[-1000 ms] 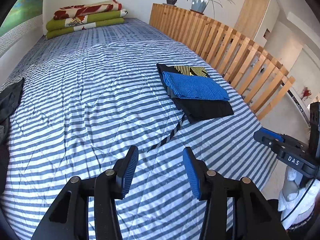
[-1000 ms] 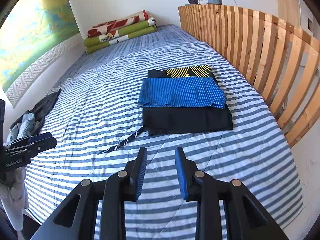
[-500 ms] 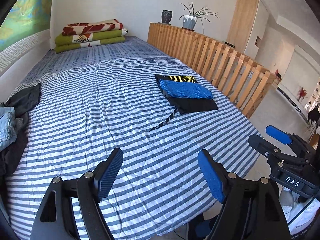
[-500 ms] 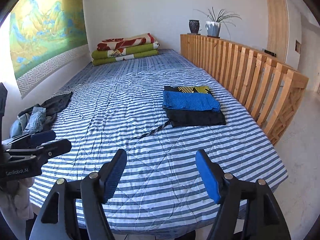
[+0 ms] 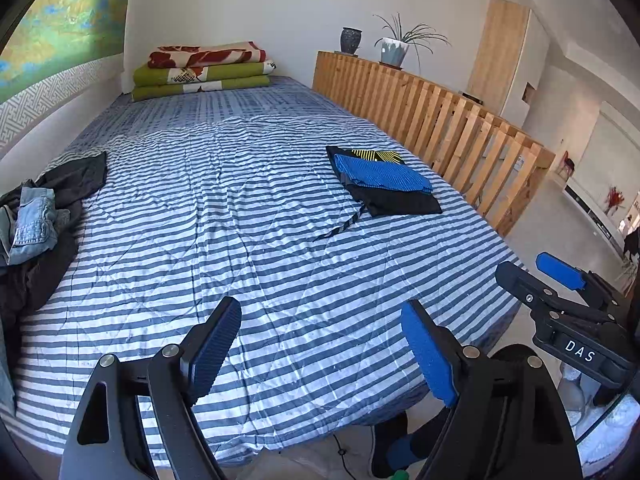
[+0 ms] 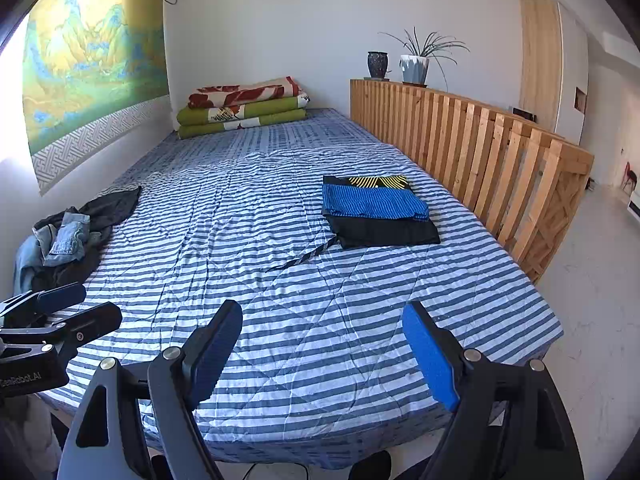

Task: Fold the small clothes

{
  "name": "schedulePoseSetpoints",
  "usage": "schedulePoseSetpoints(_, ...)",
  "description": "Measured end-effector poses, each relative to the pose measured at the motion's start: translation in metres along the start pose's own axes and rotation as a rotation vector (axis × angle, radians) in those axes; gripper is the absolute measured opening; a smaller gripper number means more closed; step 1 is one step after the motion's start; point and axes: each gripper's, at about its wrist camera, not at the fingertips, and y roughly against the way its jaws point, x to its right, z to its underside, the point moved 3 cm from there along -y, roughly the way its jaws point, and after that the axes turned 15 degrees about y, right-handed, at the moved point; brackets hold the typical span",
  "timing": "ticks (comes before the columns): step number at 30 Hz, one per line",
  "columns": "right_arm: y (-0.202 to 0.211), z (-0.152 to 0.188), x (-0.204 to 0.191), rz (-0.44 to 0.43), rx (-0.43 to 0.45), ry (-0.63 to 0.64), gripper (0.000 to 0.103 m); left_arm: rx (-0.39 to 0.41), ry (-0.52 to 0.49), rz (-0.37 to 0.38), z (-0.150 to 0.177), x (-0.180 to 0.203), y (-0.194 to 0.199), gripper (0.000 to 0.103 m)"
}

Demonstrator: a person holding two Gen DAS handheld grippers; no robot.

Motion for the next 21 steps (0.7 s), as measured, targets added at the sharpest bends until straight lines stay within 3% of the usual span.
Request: schedulePoseSetpoints(21, 0.009, -0.001, -0.012, -0.013, 0.029, 0.017, 0.079, 0.033, 0.014, -0.01, -0.009, -0.002, 0.014, 0.088)
